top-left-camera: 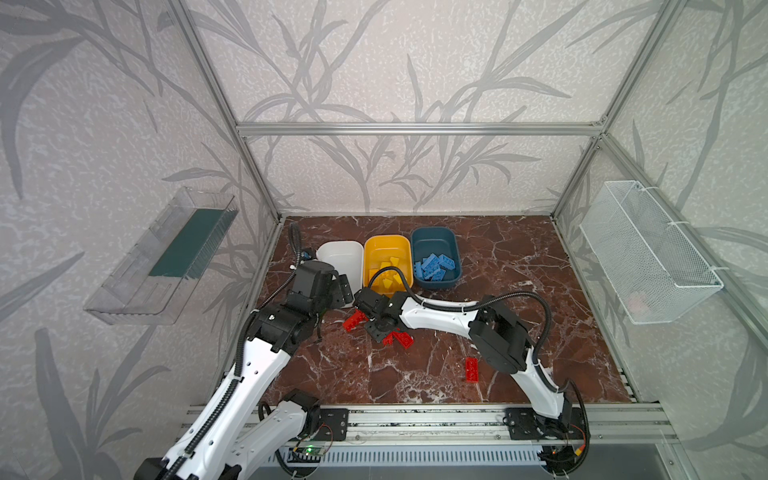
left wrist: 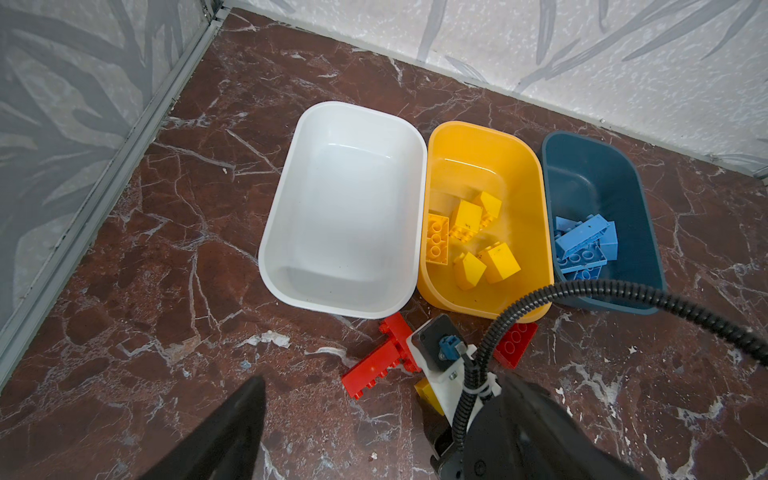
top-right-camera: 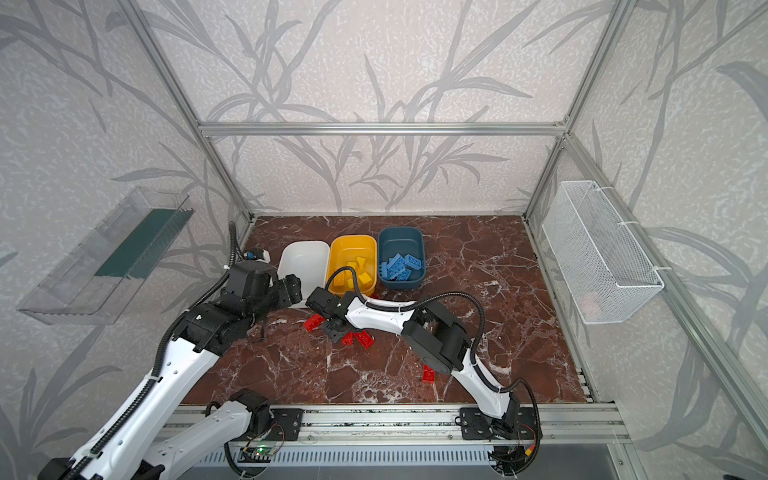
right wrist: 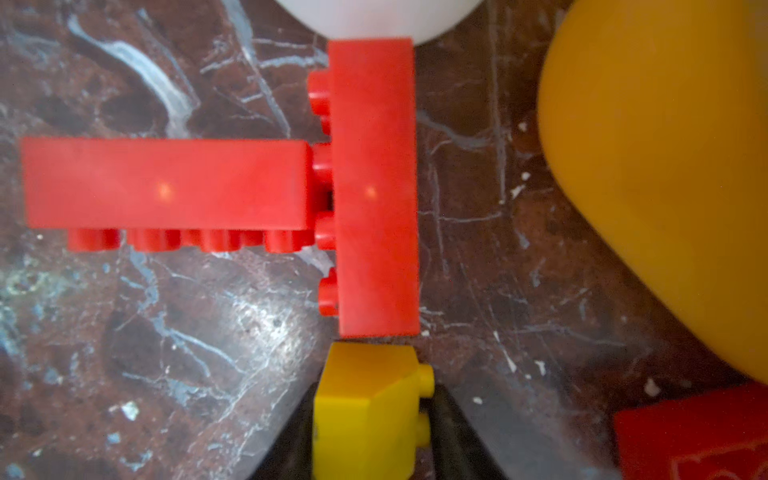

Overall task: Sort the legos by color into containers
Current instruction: 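Close the right gripper on the yellow brick and lift it, then carry the yellow brick into the yellow bin with the right gripper and release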

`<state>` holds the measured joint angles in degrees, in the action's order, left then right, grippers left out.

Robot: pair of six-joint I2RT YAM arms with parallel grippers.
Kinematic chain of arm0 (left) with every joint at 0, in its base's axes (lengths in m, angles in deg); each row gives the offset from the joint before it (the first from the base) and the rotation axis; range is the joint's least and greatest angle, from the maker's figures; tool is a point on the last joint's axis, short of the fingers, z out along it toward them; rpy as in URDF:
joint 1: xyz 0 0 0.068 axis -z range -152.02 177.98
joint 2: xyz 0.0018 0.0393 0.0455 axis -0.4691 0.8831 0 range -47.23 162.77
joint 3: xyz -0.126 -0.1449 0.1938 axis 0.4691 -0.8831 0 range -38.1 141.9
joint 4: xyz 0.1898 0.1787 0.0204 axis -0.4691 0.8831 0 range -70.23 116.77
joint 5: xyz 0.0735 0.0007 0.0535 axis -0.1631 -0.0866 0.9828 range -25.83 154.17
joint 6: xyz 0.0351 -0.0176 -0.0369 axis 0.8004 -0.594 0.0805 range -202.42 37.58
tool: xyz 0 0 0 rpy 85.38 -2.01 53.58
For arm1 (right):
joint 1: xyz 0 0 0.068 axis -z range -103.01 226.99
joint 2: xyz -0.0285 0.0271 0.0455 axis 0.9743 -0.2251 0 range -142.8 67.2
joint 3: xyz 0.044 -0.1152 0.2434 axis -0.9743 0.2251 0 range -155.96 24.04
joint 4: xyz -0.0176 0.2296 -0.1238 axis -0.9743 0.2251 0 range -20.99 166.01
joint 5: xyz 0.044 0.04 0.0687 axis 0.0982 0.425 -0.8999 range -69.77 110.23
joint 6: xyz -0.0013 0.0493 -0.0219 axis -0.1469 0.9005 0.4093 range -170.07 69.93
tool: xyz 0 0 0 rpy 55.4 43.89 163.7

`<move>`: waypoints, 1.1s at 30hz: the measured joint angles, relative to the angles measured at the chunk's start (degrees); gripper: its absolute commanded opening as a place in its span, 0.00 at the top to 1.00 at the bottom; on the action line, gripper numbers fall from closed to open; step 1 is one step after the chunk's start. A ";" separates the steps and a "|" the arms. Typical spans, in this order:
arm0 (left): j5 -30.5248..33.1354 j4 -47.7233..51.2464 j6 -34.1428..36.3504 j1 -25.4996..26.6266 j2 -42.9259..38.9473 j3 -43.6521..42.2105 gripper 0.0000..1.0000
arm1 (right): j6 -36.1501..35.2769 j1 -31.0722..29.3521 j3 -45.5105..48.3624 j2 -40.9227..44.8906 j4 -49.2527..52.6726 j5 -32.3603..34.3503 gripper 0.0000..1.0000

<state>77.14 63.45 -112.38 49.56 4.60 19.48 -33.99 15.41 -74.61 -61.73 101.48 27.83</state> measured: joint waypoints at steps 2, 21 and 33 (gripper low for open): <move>0.00 0.00 0.00 0.00 0.00 0.00 0.13 | 0.09 0.02 0.00 0.00 -0.02 0.09 0.71; 0.20 -0.02 0.00 0.00 0.02 -0.44 0.13 | -1.40 0.20 0.83 7.50 2.34 2.84 0.83; 0.70 0.00 0.00 0.00 0.87 -0.44 0.13 | -2.08 7.87 -1.05 11.23 1.18 -0.09 0.82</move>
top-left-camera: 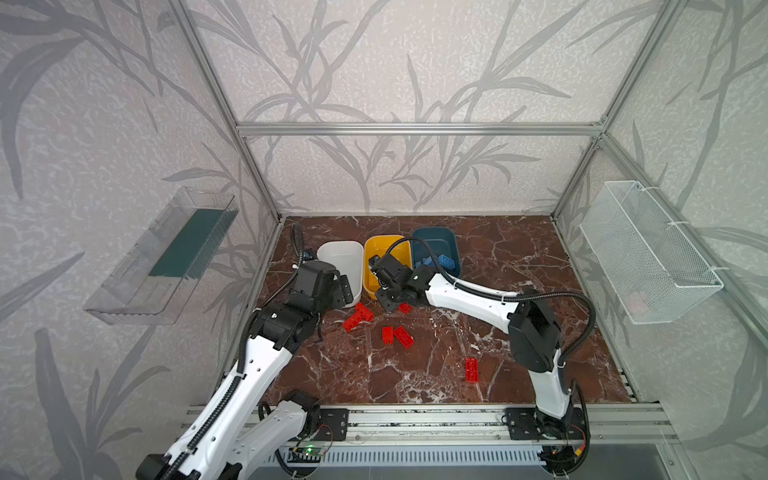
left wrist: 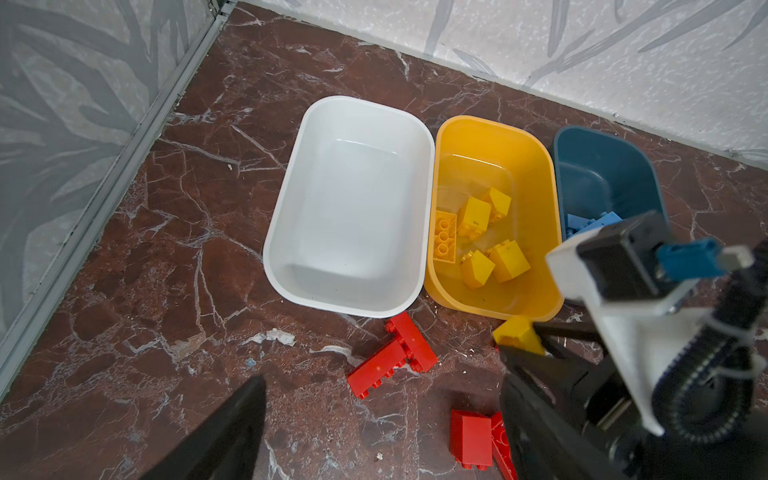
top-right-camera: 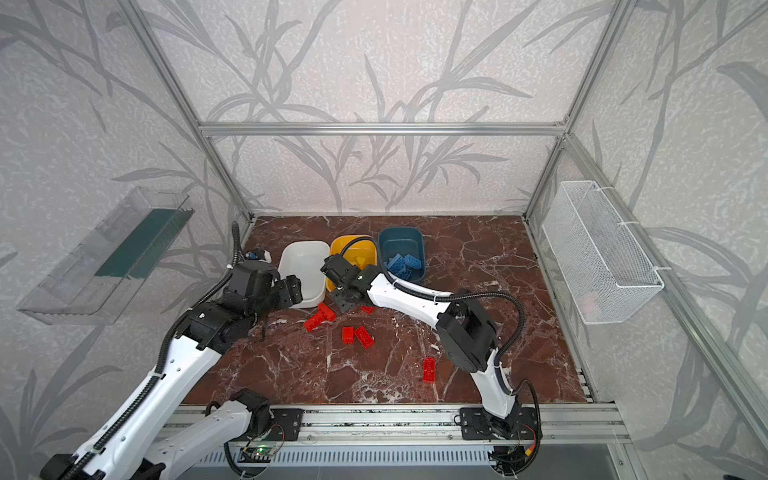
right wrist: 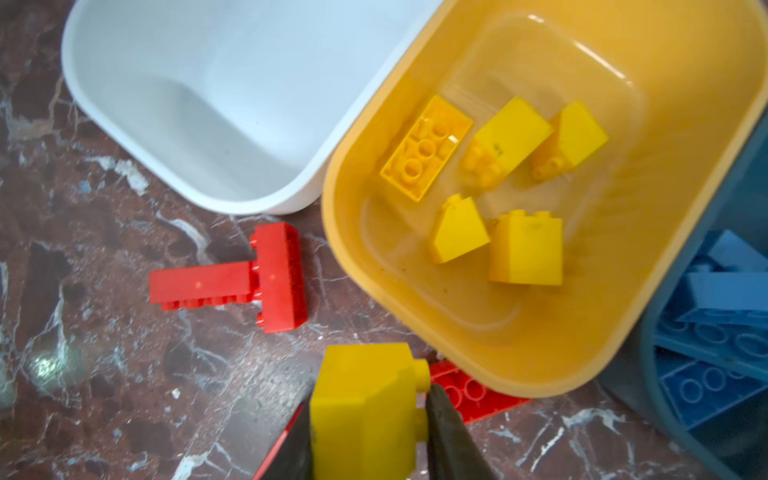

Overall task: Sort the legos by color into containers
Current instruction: 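Carry the yellow brick into the yellow bin with the right gripper and release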

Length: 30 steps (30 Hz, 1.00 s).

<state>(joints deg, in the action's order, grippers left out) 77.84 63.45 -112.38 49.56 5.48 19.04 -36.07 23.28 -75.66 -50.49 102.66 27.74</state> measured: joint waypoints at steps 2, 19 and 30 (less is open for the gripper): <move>0.00 0.00 0.00 -0.02 0.15 0.00 0.13 | -0.02 1.64 -1.99 -0.46 0.02 -0.66 0.81; -0.04 0.09 -0.02 -0.02 3.04 0.00 0.13 | -0.11 7.02 -26.23 -16.17 5.03 -5.11 0.59; -0.04 0.83 0.63 -0.07 4.85 0.00 0.13 | -0.63 7.30 -33.64 -18.91 8.83 -4.85 0.32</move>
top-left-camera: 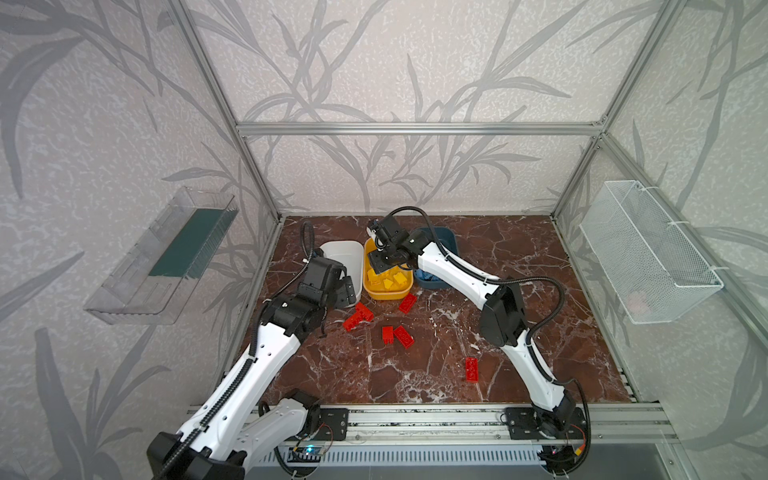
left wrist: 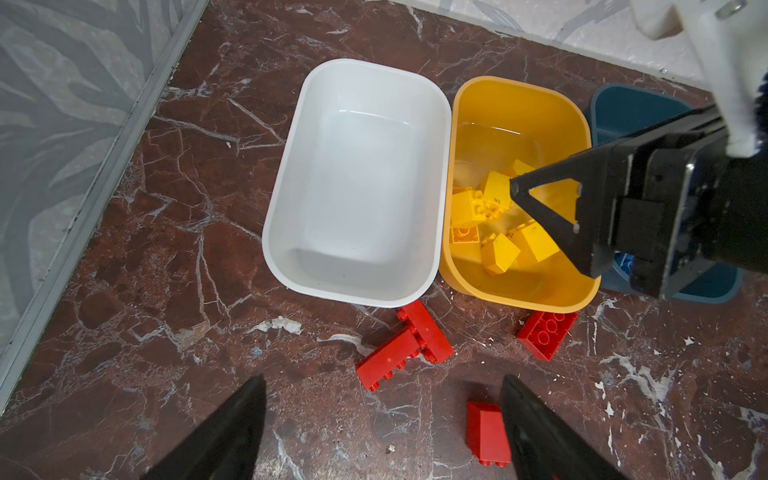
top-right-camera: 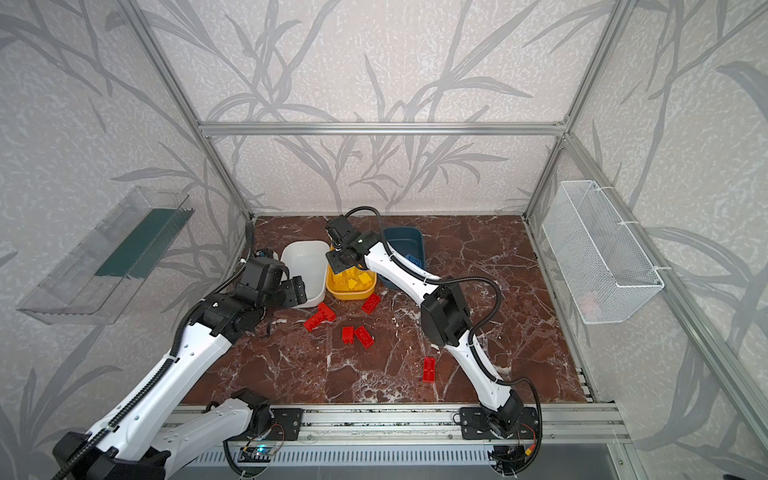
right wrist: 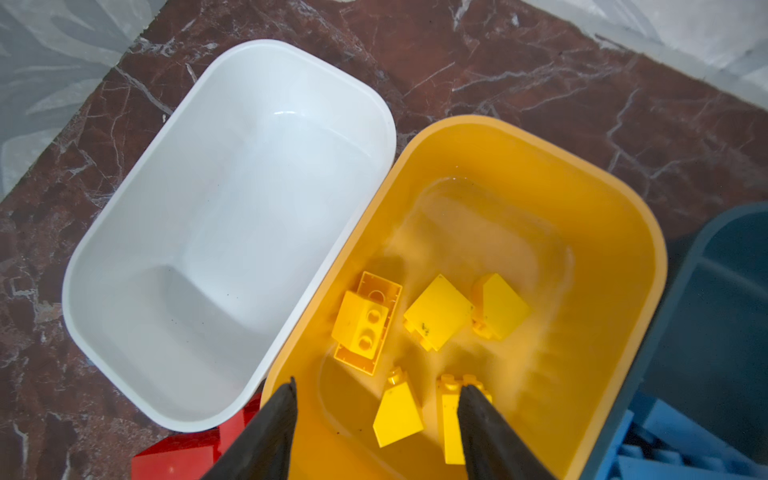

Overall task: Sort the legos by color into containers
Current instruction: 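Carry the yellow brick into the yellow bin with the right gripper and release, then lower left gripper onto a red brick beside the white bin while right gripper withdraws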

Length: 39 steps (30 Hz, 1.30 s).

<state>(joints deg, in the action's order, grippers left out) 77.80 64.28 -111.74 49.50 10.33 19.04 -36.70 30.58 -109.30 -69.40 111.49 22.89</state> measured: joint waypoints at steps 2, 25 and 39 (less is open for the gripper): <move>0.00 0.13 0.22 0.00 0.50 0.00 0.13 | -0.20 0.00 -0.02 0.00 0.31 0.26 0.32; -2.14 3.52 -0.13 3.58 19.41 0.00 0.36 | 3.26 4.55 63.56 45.64 -24.02 1.29 0.31; -2.89 3.21 3.54 4.31 31.58 0.26 0.31 | 10.69 9.94 91.34 63.54 -35.36 -1.97 0.31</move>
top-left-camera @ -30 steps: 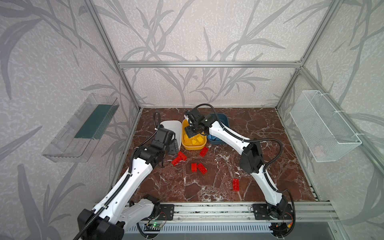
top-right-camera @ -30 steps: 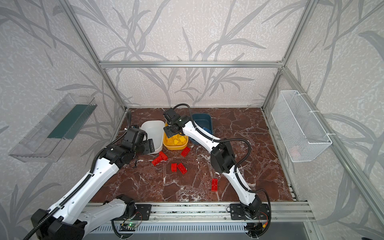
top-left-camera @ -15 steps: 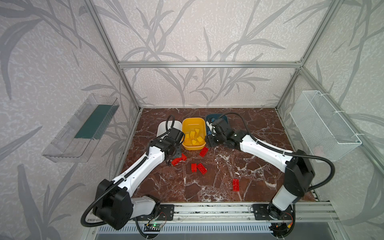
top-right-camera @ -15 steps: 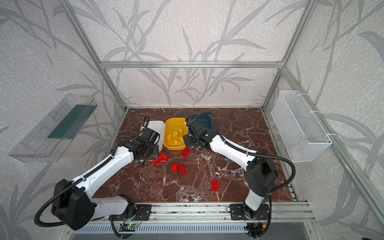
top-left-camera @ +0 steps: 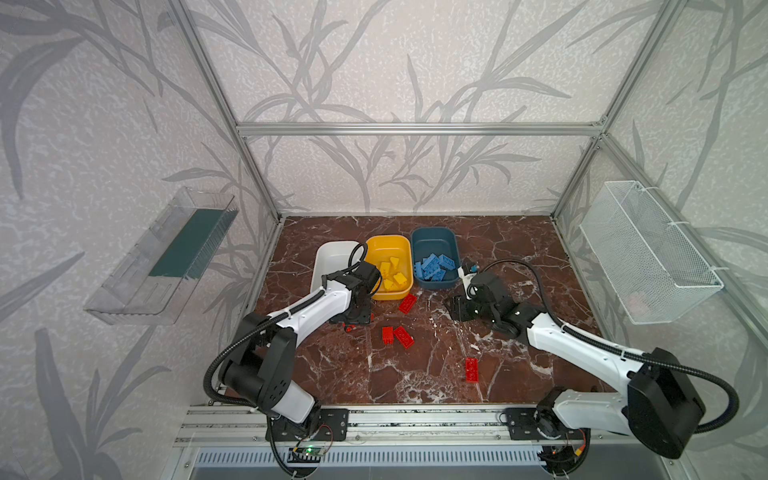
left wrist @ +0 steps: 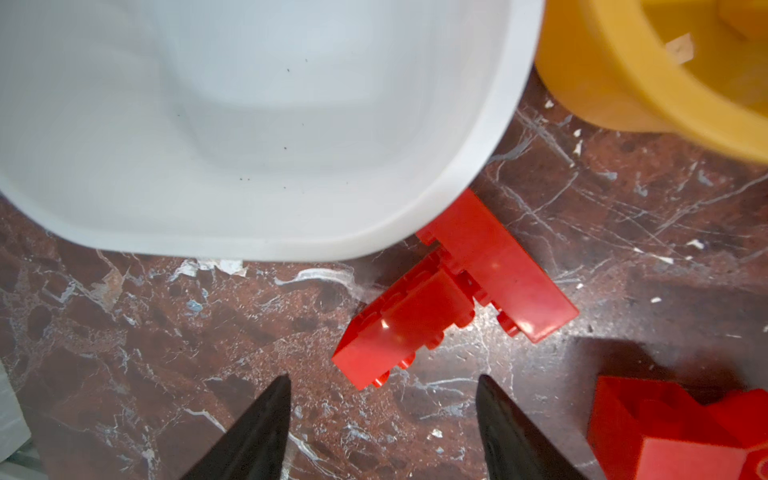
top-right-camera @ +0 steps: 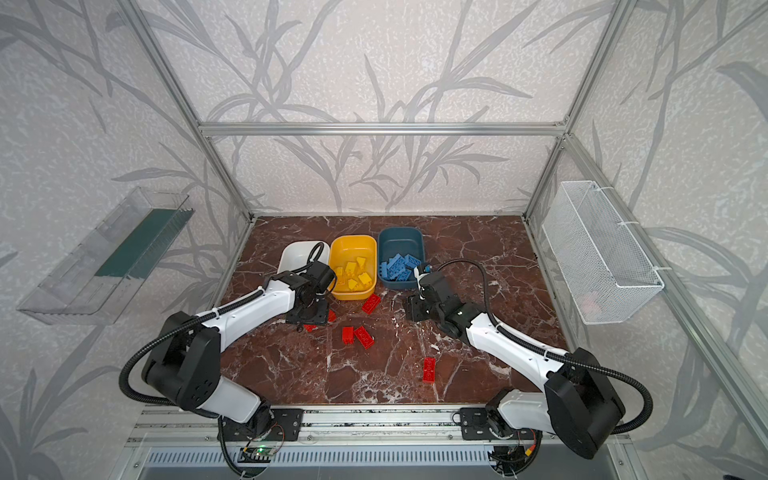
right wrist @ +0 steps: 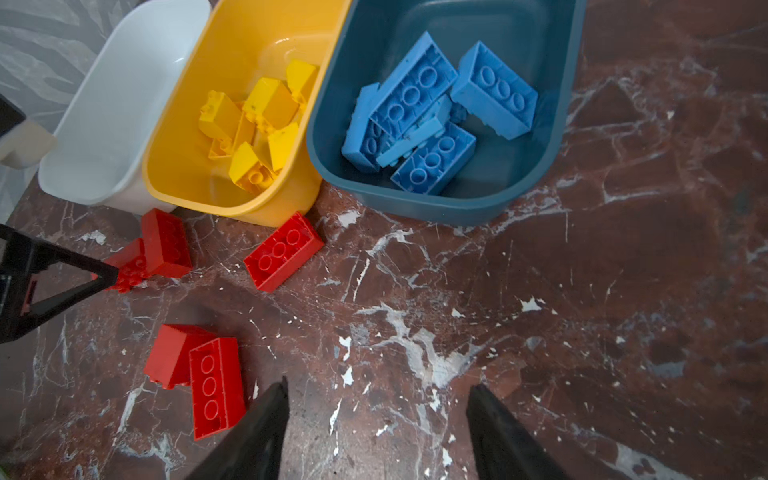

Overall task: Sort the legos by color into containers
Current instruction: 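Lower left gripper onto a red brick beside the white bin while right gripper withdraws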

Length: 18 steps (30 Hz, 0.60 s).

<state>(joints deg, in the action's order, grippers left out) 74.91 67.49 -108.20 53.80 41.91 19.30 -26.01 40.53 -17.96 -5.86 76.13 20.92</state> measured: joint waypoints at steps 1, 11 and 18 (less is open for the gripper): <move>-0.15 0.00 0.31 0.00 0.81 0.42 0.33 | 0.20 0.20 0.11 0.00 -0.07 -0.28 0.31; -1.66 -1.51 1.75 -0.04 7.65 2.56 0.54 | 0.42 0.55 0.11 0.02 -2.67 -1.66 0.31; -2.51 -1.46 1.81 -0.02 9.55 2.60 0.73 | 0.42 0.81 0.13 0.02 -3.02 -1.73 0.31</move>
<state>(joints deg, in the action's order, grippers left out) 72.40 66.03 -106.39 53.78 51.46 21.91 -25.60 41.33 -17.82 -5.84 73.11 19.19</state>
